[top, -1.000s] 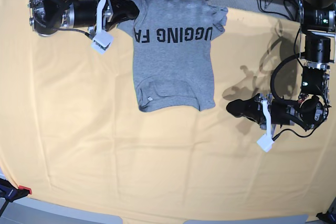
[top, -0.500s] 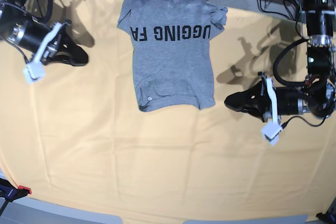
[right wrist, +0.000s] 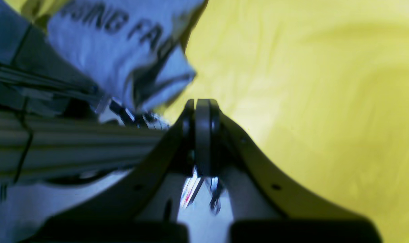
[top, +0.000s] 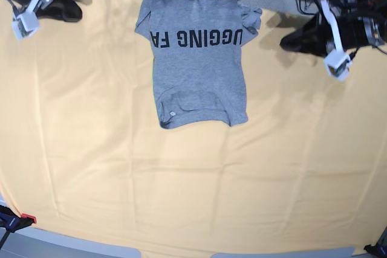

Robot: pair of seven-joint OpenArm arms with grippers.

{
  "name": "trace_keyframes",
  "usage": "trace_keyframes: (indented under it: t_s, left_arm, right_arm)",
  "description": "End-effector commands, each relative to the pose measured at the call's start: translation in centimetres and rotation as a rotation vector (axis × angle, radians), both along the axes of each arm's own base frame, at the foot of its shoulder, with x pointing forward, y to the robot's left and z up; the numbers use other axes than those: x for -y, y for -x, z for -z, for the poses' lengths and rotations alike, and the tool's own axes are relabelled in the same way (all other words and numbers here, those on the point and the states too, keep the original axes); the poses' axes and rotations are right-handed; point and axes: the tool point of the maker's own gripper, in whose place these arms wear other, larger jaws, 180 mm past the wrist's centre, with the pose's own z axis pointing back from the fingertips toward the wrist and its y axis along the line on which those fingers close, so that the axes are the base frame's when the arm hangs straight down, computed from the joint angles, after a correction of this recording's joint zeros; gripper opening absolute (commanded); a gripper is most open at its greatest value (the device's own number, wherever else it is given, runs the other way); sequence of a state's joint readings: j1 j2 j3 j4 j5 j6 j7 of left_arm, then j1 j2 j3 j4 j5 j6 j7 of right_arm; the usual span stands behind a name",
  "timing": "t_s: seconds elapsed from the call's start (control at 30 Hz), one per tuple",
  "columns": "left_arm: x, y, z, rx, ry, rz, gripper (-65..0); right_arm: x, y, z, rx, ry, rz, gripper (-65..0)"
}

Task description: Layout the t-shirt on the table in an organized manner, then fold the t-shirt properly

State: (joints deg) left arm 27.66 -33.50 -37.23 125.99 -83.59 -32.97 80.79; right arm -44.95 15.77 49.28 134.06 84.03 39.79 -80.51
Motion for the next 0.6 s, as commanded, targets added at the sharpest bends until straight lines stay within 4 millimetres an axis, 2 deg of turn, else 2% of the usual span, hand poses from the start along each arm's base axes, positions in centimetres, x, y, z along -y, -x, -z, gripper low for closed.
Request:
trace_keyframes:
  t_s: [0.0, 0.13, 0.23, 0.33, 0.47, 0.57]
  left_arm:
    - [0.1, 1.2, -0.4, -0.013, -0.001, 0.01, -65.0]
    - [-0.8, 6.3, 1.1, -0.177, -0.052, -0.006, -65.0]
    - [-1.2, 9.9, 2.1, -0.299, -0.069, 0.004, -65.0]
    - [-0.7, 13.3, 2.8, -0.409, -0.042, 0.007, -65.0]
    - [-0.3, 16.7, 4.2, -0.532, 0.001, -0.015, -65.0]
    - [-0.7, 19.2, 6.9, -0.662, -0.001, -0.047, -65.0]
  right_arm:
    - [0.1, 0.9, -0.3, -0.015, 0.008, 0.001, -65.0]
    - [1.1, 4.4, 0.5, -0.132, 0.023, 0.064, -65.0]
    - [0.7, 6.9, 1.1, -0.222, 0.005, 0.094, -65.0]
    - [-0.4, 9.7, 1.6, -0.32, -0.036, 0.108, -65.0]
    - [-3.2, 12.3, 2.4, -0.429, -0.135, 0.061, -65.0]
    - [-3.3, 15.0, 5.2, -0.564, -0.117, 0.061, -65.0]
